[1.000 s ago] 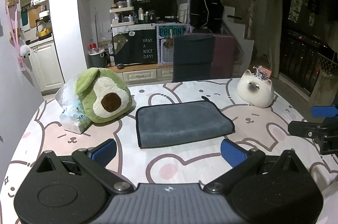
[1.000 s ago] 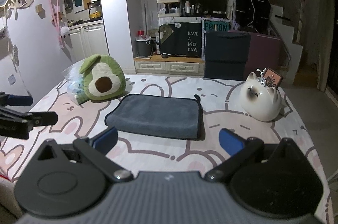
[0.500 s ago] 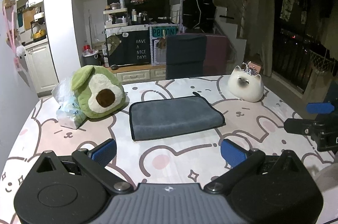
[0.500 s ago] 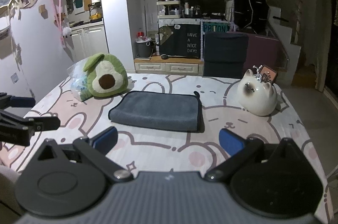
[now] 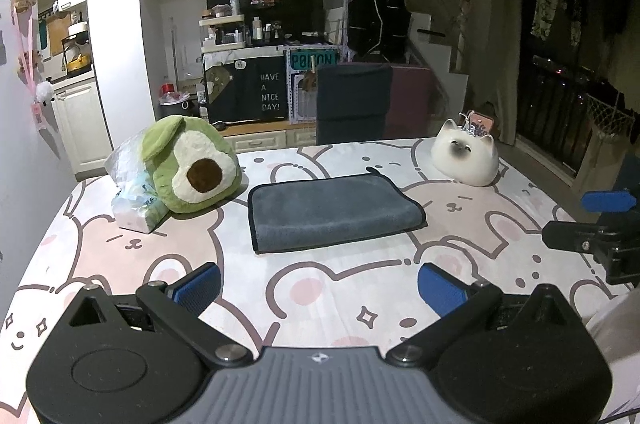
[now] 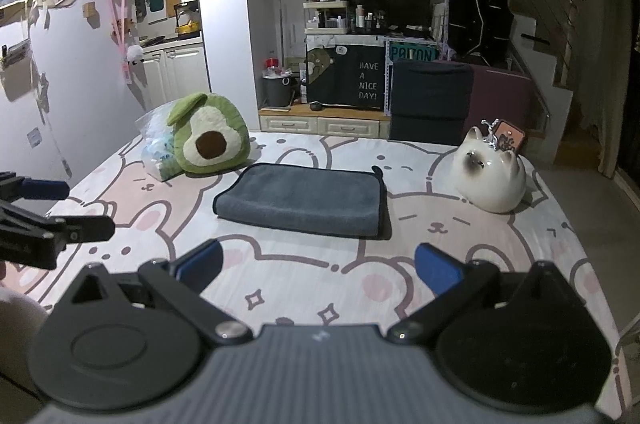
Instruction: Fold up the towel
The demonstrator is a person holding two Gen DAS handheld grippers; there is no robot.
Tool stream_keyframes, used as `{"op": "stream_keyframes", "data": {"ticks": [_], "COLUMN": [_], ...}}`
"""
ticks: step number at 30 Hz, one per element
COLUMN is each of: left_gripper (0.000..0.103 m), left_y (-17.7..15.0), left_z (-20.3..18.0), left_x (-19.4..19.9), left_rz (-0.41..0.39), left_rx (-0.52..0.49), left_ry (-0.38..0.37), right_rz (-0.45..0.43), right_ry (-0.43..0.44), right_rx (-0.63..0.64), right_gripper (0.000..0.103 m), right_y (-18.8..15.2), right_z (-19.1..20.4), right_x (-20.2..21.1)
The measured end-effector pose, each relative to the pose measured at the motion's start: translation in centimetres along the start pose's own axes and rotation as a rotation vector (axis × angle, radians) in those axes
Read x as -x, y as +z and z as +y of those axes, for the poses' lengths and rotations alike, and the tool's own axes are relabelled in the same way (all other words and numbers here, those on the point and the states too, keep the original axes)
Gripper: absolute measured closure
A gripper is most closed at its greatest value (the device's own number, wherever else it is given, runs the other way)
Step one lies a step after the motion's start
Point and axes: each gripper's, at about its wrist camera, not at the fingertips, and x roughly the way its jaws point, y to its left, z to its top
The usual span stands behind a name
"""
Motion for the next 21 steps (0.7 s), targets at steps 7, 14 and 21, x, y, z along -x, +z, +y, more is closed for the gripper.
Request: {"op": "stream_keyframes", "data": {"ticks": [7,14,21], "left_gripper": [0.0,0.0,0.0], "left_y": [-0.38,-0.6,-0.65], "left_z": [-0.26,-0.1,0.05], "left_x": [0.45,0.45,0.45], "left_rz": [-0.008,-0.005,-0.003], "left_rx": [-0.009,0.0,0.006], "left_ry": [0.004,0.002,0.004], "right_rz": [-0.005,0.0,0.001], "right_ry": [-0.001,0.0,0.006], "right_rx": [0.014,0.012,0.002], "right_gripper": [0.0,0.0,0.0], "right_y": [-0.68,-0.87,-0.85], "right_z": [0.35,0.26,0.15], "right_x": [0.48,0.4,0.34]}}
